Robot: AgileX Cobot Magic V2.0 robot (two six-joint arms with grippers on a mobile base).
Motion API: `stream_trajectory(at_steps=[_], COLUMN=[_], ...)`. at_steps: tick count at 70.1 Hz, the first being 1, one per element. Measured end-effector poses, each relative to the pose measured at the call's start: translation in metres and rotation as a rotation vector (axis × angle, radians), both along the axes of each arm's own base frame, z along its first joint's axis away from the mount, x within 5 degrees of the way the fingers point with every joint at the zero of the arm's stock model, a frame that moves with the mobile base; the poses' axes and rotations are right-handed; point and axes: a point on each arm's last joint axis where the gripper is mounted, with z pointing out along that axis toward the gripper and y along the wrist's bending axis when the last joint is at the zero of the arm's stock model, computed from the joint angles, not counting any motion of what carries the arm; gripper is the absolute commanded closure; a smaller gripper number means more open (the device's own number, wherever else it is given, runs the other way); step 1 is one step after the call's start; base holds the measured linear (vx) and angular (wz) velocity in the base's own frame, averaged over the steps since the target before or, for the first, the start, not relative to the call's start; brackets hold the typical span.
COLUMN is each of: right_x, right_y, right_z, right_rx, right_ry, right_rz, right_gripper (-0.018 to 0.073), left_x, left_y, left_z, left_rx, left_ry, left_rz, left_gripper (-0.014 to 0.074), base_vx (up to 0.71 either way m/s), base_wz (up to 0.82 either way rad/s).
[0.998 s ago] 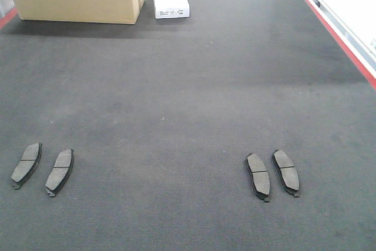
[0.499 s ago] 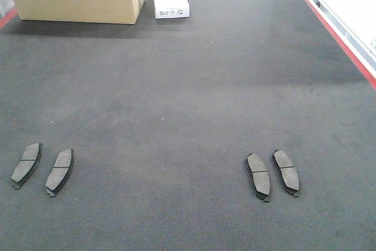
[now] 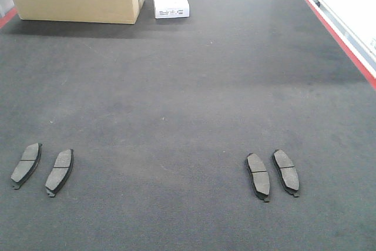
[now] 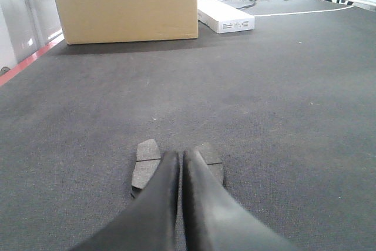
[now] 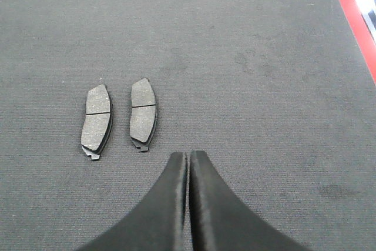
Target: Move and align brake pads A on conveyor
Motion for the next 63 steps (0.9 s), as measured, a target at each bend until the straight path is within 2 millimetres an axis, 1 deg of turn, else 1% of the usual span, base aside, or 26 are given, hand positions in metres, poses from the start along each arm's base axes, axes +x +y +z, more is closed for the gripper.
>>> stream_trajectory(at_steps=[53, 63], right_x=[0.0000, 0.0025], right_y=[0.0000, -0.0001], right_z=[0.0000, -0.0021], right_rx=[0.000, -0.006], right_ry=[0.000, -0.031], right_rz=[0.000, 0.003], right_gripper=[0.0568, 0.0568], left_x=[0.0000, 0.0000], left_y=[0.0000, 0.0000], left_z=[0.0000, 0.0000], left_rx=[0.000, 0.000], left_ry=[0.000, 0.000], left_rz=[0.000, 0.000], left_gripper=[0.0602, 0.0602], base_vx=[0.00, 0.00], base_wz=[0.00, 0.00])
